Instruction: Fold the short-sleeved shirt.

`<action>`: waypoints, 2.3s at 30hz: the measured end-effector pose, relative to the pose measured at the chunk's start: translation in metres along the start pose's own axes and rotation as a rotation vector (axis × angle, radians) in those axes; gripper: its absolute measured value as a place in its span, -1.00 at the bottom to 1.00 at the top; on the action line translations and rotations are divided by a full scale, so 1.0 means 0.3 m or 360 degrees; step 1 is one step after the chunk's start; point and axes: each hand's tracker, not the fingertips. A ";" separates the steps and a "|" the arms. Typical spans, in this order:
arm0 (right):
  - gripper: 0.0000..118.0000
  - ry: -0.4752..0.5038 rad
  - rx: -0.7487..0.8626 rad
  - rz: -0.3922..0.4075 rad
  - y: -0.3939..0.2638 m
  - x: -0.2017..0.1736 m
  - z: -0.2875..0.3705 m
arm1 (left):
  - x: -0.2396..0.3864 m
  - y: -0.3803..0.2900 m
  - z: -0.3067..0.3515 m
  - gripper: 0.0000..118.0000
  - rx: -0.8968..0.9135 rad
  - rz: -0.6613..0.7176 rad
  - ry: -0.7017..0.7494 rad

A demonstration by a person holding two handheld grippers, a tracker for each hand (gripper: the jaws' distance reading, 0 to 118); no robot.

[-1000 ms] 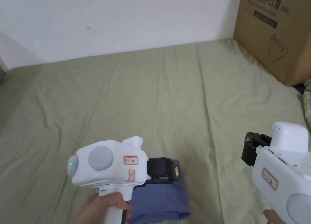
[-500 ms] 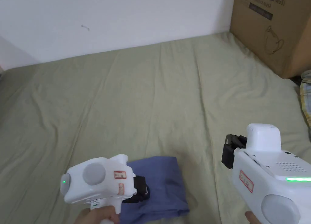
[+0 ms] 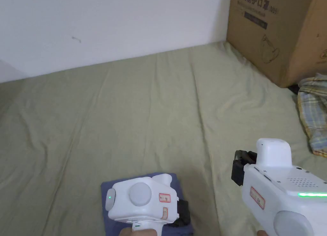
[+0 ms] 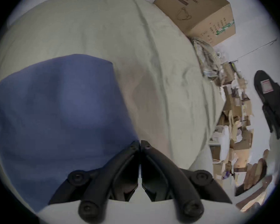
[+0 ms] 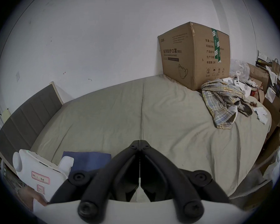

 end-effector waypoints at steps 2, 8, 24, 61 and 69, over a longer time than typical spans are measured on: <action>-0.99 0.0004 -0.0003 0.0008 0.010 -0.001 0.007 | 0.000 -0.003 0.044 -0.96 0.0026 0.0007 -0.0096; -0.99 0.0204 -0.0035 0.0048 0.091 -0.071 0.027 | -0.096 -0.037 0.326 -0.96 0.0324 0.0026 -0.0209; -0.99 0.0487 -0.1052 0.0260 -0.126 -0.528 -0.427 | -0.623 -0.368 0.566 -0.96 0.0615 0.0617 -0.0229; -0.99 0.0398 -0.0904 0.0144 -0.143 -0.478 -0.363 | -0.775 -0.110 0.182 -0.48 0.0285 0.0837 -0.0773; -0.99 0.0296 -0.0135 0.0236 0.004 -0.574 -0.132 | -0.877 -0.172 0.439 -0.48 0.0323 0.0720 -0.0392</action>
